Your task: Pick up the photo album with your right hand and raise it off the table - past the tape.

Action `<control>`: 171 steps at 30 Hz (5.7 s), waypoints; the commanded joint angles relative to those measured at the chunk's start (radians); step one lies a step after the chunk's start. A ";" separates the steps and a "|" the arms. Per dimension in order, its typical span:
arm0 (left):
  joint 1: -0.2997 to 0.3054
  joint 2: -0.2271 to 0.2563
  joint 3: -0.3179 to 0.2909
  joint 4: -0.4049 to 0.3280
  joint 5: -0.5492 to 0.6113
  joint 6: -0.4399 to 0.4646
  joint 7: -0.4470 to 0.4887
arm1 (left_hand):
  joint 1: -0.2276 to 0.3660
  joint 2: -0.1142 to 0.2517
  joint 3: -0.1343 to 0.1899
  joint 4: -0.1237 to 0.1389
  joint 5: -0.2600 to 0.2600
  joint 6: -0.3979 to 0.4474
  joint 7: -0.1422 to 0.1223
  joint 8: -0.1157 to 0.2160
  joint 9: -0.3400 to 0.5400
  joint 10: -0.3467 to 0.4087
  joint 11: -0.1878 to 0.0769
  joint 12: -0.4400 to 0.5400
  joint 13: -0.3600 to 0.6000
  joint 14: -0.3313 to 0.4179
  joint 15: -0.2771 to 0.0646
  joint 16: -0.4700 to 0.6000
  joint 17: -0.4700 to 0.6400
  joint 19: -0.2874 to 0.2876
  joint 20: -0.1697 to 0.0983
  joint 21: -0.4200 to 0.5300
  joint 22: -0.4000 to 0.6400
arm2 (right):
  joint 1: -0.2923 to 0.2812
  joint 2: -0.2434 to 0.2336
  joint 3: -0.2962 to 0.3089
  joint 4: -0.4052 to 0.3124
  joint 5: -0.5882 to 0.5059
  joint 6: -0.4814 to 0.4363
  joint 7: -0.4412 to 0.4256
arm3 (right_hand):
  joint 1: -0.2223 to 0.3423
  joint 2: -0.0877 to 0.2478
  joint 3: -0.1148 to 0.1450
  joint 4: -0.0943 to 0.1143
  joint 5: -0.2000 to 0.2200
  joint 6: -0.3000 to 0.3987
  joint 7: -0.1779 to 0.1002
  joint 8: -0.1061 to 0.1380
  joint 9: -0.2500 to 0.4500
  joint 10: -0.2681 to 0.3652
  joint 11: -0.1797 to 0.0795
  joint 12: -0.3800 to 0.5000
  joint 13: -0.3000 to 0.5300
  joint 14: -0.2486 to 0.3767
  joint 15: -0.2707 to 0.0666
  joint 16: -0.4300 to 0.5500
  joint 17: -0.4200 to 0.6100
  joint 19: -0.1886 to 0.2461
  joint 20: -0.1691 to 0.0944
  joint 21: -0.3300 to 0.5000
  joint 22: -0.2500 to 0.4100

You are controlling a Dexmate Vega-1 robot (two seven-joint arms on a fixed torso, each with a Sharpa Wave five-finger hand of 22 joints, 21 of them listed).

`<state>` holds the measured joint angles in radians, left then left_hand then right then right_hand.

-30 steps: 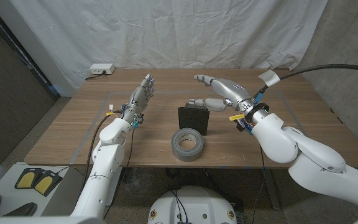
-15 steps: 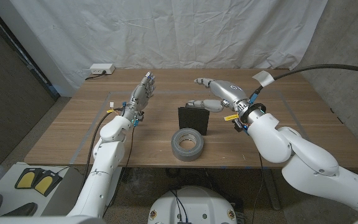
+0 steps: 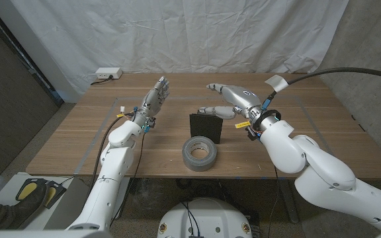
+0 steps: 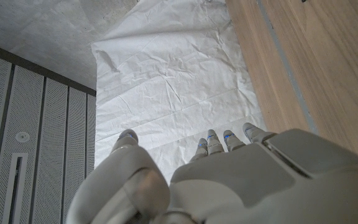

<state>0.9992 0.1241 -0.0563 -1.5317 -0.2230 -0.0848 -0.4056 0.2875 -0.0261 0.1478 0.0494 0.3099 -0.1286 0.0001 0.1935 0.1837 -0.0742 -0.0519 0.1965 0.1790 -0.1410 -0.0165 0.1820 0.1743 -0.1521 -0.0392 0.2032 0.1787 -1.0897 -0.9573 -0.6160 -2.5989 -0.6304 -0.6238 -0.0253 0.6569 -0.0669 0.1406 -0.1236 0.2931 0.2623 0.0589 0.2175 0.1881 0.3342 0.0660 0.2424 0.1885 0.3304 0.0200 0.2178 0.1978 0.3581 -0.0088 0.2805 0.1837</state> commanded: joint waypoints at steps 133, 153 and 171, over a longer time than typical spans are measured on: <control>-0.027 -0.004 -0.043 0.048 -0.016 -0.001 -0.041 | 0.024 0.013 -0.025 0.001 -0.009 -0.024 0.000 -0.001 0.002 -0.021 -0.008 0.002 0.005 -0.020 0.002 0.002 0.006 -0.026 -0.053 -0.001 0.006 | 0.095 0.261 -0.175 0.184 -0.495 -0.028 0.425 | 0.102 0.047 0.008 -0.016 0.033 0.043 -0.006 -0.002 0.006 0.090 -0.039 0.025 0.012 0.125 -0.050 0.021 0.019 0.084 -0.013 -0.005 0.012; -0.030 -0.010 -0.036 0.058 -0.009 0.003 -0.037 | 0.025 0.014 -0.028 0.001 -0.010 -0.023 0.001 0.000 0.002 -0.022 -0.007 0.002 0.005 -0.020 0.005 0.002 0.006 -0.028 -0.053 -0.001 0.006 | 0.072 0.278 -0.140 0.183 -0.535 0.002 0.500 | 0.115 0.052 0.005 -0.013 0.031 0.072 -0.015 0.005 0.007 0.116 -0.042 0.032 0.012 0.152 -0.061 0.027 0.023 0.106 -0.019 -0.002 0.013; -0.023 -0.014 -0.031 0.053 -0.007 0.004 -0.031 | 0.026 0.016 -0.031 0.002 -0.011 -0.022 0.002 0.001 0.002 -0.022 -0.006 0.002 0.005 -0.021 0.006 0.002 0.006 -0.029 -0.052 -0.001 0.006 | 0.046 0.284 -0.123 0.186 -0.546 0.019 0.508 | 0.133 0.058 0.003 -0.013 0.029 0.110 -0.007 0.014 0.008 0.148 -0.048 0.039 0.011 0.197 -0.083 0.037 0.025 0.142 -0.027 0.007 0.014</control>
<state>0.9697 0.1121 -0.0881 -1.4740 -0.2315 -0.0827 -0.4421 0.3007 -0.0129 0.1186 0.0509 0.3015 -0.1446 -0.0053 0.1935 0.1836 -0.0904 -0.0575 0.1965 0.1790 -0.1538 -0.0105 0.1820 0.1792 -0.1667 -0.0323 0.2032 0.1787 -1.0328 -0.6790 -0.7471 -2.4167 -1.1655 -0.6161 0.4731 0.7771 -0.0077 0.1465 -0.1350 0.3213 0.3593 0.0518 0.2257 0.1932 0.4702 0.0232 0.2748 0.1975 0.5194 -0.0490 0.2496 0.2212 0.4924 -0.0358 0.2787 0.1930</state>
